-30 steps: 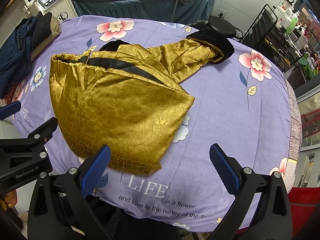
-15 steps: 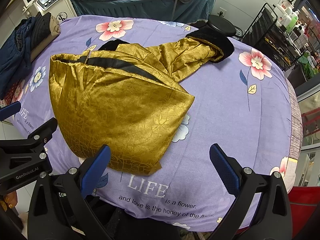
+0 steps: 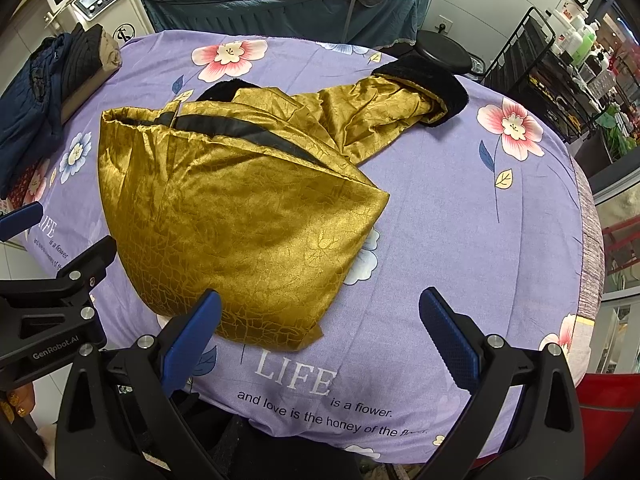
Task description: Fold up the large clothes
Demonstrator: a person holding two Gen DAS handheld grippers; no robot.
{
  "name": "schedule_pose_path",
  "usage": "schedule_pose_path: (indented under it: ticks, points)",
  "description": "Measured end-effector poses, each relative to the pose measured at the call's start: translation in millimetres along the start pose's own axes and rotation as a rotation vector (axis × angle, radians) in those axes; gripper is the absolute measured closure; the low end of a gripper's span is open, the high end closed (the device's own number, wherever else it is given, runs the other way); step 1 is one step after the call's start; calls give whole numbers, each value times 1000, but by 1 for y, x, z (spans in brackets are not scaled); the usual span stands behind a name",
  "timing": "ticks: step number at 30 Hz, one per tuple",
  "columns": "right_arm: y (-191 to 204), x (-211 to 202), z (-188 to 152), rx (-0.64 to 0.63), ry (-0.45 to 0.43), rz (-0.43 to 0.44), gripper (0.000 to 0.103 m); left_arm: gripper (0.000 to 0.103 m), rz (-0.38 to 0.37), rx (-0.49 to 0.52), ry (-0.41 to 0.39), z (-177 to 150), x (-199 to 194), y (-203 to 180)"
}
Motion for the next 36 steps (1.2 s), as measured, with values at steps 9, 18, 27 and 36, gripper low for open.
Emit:
schedule_pose_path:
  ticks: [9,18,27,36]
  points:
    - [-1,-1,0,1,-3,-3,6,6,-1,1,0,0,0,-2]
    - [-2,-4,1,4,-10,-5,6,6,-4,-1,1,-1,0,-1]
    - [-2,-4,0,1,-6,-7,6,6,-32,-2,6,-2,0,-3]
    - [-2,0,-2,3,10,-7,6,6,-52,11,17,-2,4,-9]
Point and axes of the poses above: each gripper's, at about its wrist camera, not at the fingertips, and x roughly the way its jaws point, y to its left, z to its top, the point moved 10 cm from there along x, roughly the way its jaws point, and after that the axes turned 8 degrees about x, right-handed, at the moved point
